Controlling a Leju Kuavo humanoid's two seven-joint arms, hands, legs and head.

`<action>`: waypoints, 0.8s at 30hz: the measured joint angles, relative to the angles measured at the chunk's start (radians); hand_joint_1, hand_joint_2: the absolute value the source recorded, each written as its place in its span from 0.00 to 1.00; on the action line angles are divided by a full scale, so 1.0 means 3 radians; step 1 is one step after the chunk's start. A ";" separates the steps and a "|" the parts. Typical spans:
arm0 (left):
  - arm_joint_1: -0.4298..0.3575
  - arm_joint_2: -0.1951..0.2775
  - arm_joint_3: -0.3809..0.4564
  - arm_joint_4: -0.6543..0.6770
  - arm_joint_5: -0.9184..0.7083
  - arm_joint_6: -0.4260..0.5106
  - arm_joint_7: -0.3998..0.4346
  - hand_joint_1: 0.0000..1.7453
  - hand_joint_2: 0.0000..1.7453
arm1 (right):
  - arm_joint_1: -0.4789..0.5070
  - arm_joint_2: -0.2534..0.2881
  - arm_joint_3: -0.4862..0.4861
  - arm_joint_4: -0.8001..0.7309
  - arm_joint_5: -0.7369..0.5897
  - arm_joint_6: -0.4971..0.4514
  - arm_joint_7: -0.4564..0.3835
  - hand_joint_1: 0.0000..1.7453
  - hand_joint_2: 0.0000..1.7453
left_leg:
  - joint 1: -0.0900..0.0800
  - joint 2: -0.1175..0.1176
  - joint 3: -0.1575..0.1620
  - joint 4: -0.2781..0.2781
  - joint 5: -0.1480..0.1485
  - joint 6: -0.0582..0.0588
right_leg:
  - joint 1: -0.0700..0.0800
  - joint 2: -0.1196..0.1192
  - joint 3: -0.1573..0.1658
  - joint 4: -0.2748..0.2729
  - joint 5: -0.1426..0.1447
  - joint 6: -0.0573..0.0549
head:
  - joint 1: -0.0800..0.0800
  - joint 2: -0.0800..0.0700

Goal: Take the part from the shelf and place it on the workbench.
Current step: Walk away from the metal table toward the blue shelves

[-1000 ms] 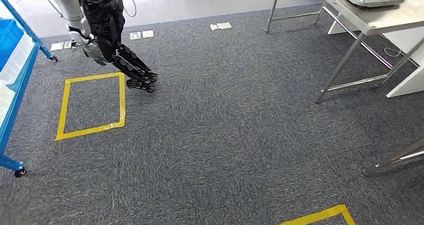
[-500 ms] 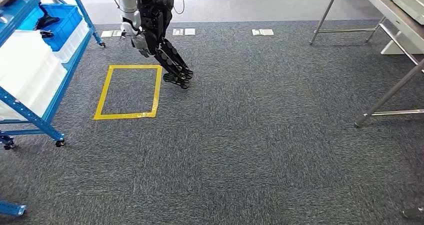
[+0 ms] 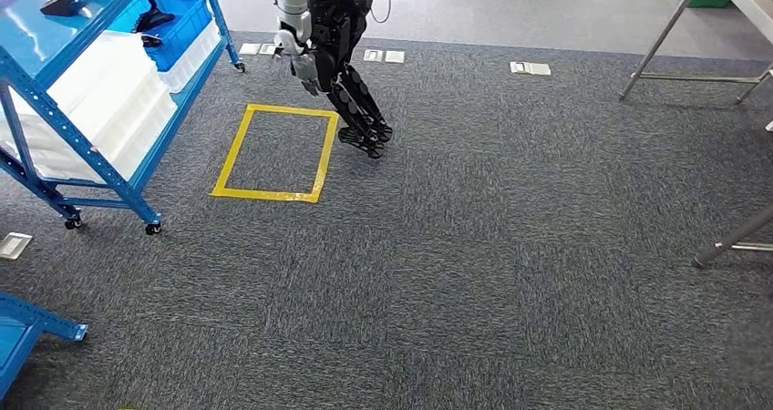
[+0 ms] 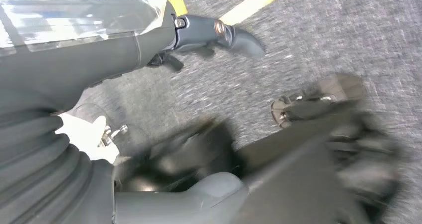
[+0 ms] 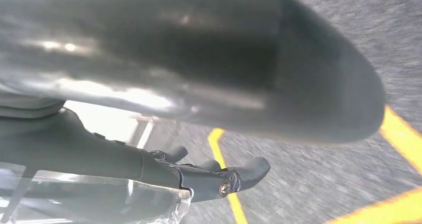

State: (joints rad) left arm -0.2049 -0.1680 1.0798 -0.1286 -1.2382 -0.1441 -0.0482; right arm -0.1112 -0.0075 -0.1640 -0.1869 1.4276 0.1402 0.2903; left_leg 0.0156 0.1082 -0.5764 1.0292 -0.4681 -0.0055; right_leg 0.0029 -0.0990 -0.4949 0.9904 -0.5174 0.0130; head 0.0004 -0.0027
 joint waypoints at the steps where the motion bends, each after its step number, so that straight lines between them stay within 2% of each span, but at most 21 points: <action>1: -0.0005 0.0079 0.0001 -0.0034 -0.0010 -0.0108 -0.0045 0.00 1.00 | -0.0016 -0.0010 0.0018 0.0000 0.0005 0.0005 -0.0002 0.00 0.00 | -0.0009 -0.0030 -0.0010 -0.0010 0.0000 0.0017 | 0.0008 -0.0034 0.0002 -0.0001 -0.0003 0.0009 | 0.0004 0.0000; 3: 0.0016 0.0215 0.0002 -0.0132 -0.0017 -0.0252 -0.0112 0.00 1.00 | -0.0046 -0.0030 0.0049 -0.0001 0.0010 0.0008 -0.0002 0.00 0.00 | -0.0011 -0.0117 -0.0017 -0.0024 0.0016 0.0061 | 0.0014 -0.0105 0.0008 -0.0004 -0.0017 0.0032 | 0.0013 0.0000; 4: 0.0035 0.0266 0.0002 -0.0182 -0.0016 -0.0286 -0.0133 0.00 1.00 | -0.0054 -0.0041 0.0059 -0.0002 0.0010 0.0005 -0.0002 0.00 0.00 | -0.0013 -0.0160 -0.0010 -0.0042 0.0029 0.0086 | 0.0007 -0.0081 0.0003 0.0025 -0.0043 0.0042 | 0.0013 0.0000; 6: 0.0078 0.0316 -0.0005 -0.0291 -0.0010 -0.0318 -0.0168 0.00 1.00 | -0.0059 -0.0057 0.0073 -0.0003 0.0007 -0.0008 -0.0002 0.00 0.00 | -0.0006 -0.0254 -0.0001 -0.0074 0.0057 0.0135 | -0.0024 0.0103 -0.0107 0.0280 -0.0183 0.0041 | 0.0017 0.0000; 7: 0.0111 0.0319 -0.0016 -0.0356 0.0002 -0.0348 -0.0184 0.00 1.00 | -0.0057 -0.0063 0.0076 -0.0003 0.0004 -0.0013 -0.0003 0.00 0.00 | -0.0011 -0.0303 -0.0004 -0.0076 0.0062 0.0145 | -0.0035 0.0210 -0.0210 0.0503 -0.0280 0.0029 | 0.0022 0.0000; 8: 0.0158 0.0311 -0.0033 -0.0446 0.0024 -0.0400 -0.0193 0.00 1.00 | -0.0055 -0.0067 0.0079 -0.0002 0.0001 -0.0017 -0.0003 0.00 0.00 | -0.0011 -0.0356 -0.0009 -0.0076 0.0064 0.0151 | -0.0041 0.0278 -0.0335 0.0747 -0.0370 0.0024 | 0.0024 0.0000; 9: 0.0218 0.0293 -0.0057 -0.0549 0.0053 -0.0464 -0.0192 0.00 1.00 | -0.0053 -0.0071 0.0079 -0.0002 -0.0001 -0.0017 -0.0002 0.00 0.00 | -0.0012 -0.0405 -0.0009 -0.0075 0.0064 0.0151 | -0.0043 0.0306 -0.0432 0.0924 -0.0418 0.0030 | 0.0025 0.0000; 10: 0.0289 0.0269 -0.0084 -0.0667 0.0086 -0.0542 -0.0181 0.00 1.00 | -0.0053 -0.0074 0.0079 -0.0002 -0.0002 -0.0017 -0.0001 0.00 0.00 | -0.0013 -0.0455 -0.0008 -0.0073 0.0064 0.0151 | -0.0044 0.0318 -0.0481 0.0995 -0.0413 0.0050 | 0.0025 0.0000; 11: 0.0361 0.0241 -0.0114 -0.0793 0.0117 -0.0620 -0.0163 0.00 1.00 | -0.0056 -0.0077 0.0079 -0.0001 -0.0003 -0.0017 0.0002 0.00 0.00 | -0.0013 -0.0503 -0.0005 -0.0072 0.0064 0.0150 | -0.0048 0.0325 -0.0466 0.0931 -0.0351 0.0079 | 0.0025 0.0000; 12: 0.0430 0.0207 -0.0147 -0.0926 0.0138 -0.0694 -0.0141 0.00 1.00 | -0.0061 -0.0081 0.0079 -0.0001 -0.0007 -0.0017 0.0006 0.00 0.00 | -0.0011 -0.0549 -0.0001 -0.0070 0.0064 0.0148 | -0.0058 0.0341 -0.0393 0.0748 -0.0249 0.0111 | 0.0025 0.0000; 13: 0.0501 0.0169 -0.0183 -0.1072 0.0151 -0.0777 -0.0116 0.00 1.00 | -0.0070 -0.0084 0.0078 -0.0001 -0.0016 -0.0017 0.0012 0.00 0.00 | -0.0010 -0.0595 -0.0001 -0.0067 0.0064 0.0140 | -0.0076 0.0401 -0.0294 0.0505 -0.0137 0.0142 | 0.0026 0.0000; 14: 0.0570 0.0130 -0.0223 -0.1236 0.0156 -0.0863 -0.0092 0.00 1.00 | -0.0078 -0.0087 0.0075 0.0000 -0.0029 -0.0017 0.0017 0.00 0.00 | -0.0014 -0.0638 -0.0004 -0.0056 0.0060 0.0127 | -0.0088 0.0461 -0.0214 0.0293 -0.0047 0.0150 | 0.0023 0.0000; 15: 0.0638 0.0086 -0.0262 -0.1409 0.0151 -0.0955 -0.0071 0.00 1.00 | -0.0086 -0.0091 0.0068 0.0001 -0.0044 -0.0016 0.0024 0.00 0.00 | -0.0018 -0.0675 -0.0009 -0.0050 0.0058 0.0109 | -0.0096 0.0508 -0.0161 0.0148 0.0010 0.0142 | 0.0020 0.0000; 16: 0.0704 0.0044 -0.0295 -0.1578 0.0131 -0.1044 -0.0053 0.00 1.00 | -0.0094 -0.0094 0.0059 0.0002 -0.0058 -0.0015 0.0031 0.00 0.00 | -0.0020 -0.0709 -0.0017 -0.0048 0.0060 0.0088 | -0.0094 0.0536 -0.0137 0.0075 0.0034 0.0119 | 0.0017 0.0000; 17: 0.0767 0.0002 -0.0320 -0.1735 0.0096 -0.1127 -0.0041 0.00 1.00 | -0.0101 -0.0099 0.0046 0.0003 -0.0071 -0.0015 0.0039 0.00 0.00 | -0.0019 -0.0740 -0.0024 -0.0050 0.0065 0.0066 | -0.0081 0.0512 -0.0131 0.0065 0.0041 0.0086 | 0.0014 0.0000; 18: 0.0829 -0.0039 -0.0335 -0.1883 0.0046 -0.1199 -0.0035 0.00 1.00 | -0.0108 -0.0103 0.0032 0.0002 -0.0080 -0.0015 0.0050 0.00 0.00 | -0.0011 -0.0756 -0.0032 -0.0056 0.0071 0.0049 | -0.0086 0.0477 -0.0121 0.0061 0.0049 0.0057 | 0.0015 0.0000; 19: 0.0885 -0.0080 -0.0344 -0.2022 -0.0015 -0.1262 -0.0036 0.00 1.00 | -0.0115 -0.0106 0.0018 0.0002 -0.0088 -0.0016 0.0059 0.00 0.00 | -0.0009 -0.0716 -0.0044 -0.0038 0.0056 0.0034 | -0.0089 0.0446 -0.0110 0.0056 0.0059 0.0032 | 0.0012 0.0000; 20: 0.0931 -0.0119 -0.0349 -0.2151 -0.0078 -0.1314 -0.0043 0.00 1.00 | -0.0118 -0.0110 0.0002 0.0002 -0.0097 -0.0017 0.0066 0.00 0.00 | -0.0010 -0.0641 -0.0077 0.0031 0.0006 0.0023 | -0.0093 0.0412 -0.0102 0.0050 0.0067 0.0003 | 0.0004 0.0000; 22: 0.0979 -0.0189 -0.0352 -0.2367 -0.0184 -0.1382 -0.0071 0.00 1.00 | -0.0111 -0.0119 -0.0034 0.0001 -0.0111 -0.0019 0.0072 0.00 0.00 | -0.0014 -0.0454 -0.0231 0.0381 -0.0204 0.0008 | -0.0082 0.0331 -0.0100 0.0043 0.0070 -0.0042 | -0.0010 0.0000; 24: 0.1001 -0.0238 -0.0352 -0.2528 -0.0274 -0.1419 -0.0104 0.00 1.00 | -0.0098 -0.0130 -0.0066 0.0001 -0.0119 -0.0020 0.0075 0.00 0.00 | -0.0011 -0.0392 -0.0433 0.0822 -0.0398 -0.0003 | -0.0060 0.0236 -0.0103 0.0043 0.0062 -0.0064 | -0.0013 0.0000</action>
State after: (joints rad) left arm 0.0955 -0.2394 0.9741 -0.8871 -1.3204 -0.5697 -0.0794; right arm -0.1407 -0.0465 -0.1838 -0.1865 1.3918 0.1342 0.3128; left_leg 0.0123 -0.0095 -0.7062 1.2756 -0.5874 -0.0065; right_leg -0.0151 -0.0284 -0.5259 1.0034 -0.4990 -0.0060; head -0.0034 -0.0027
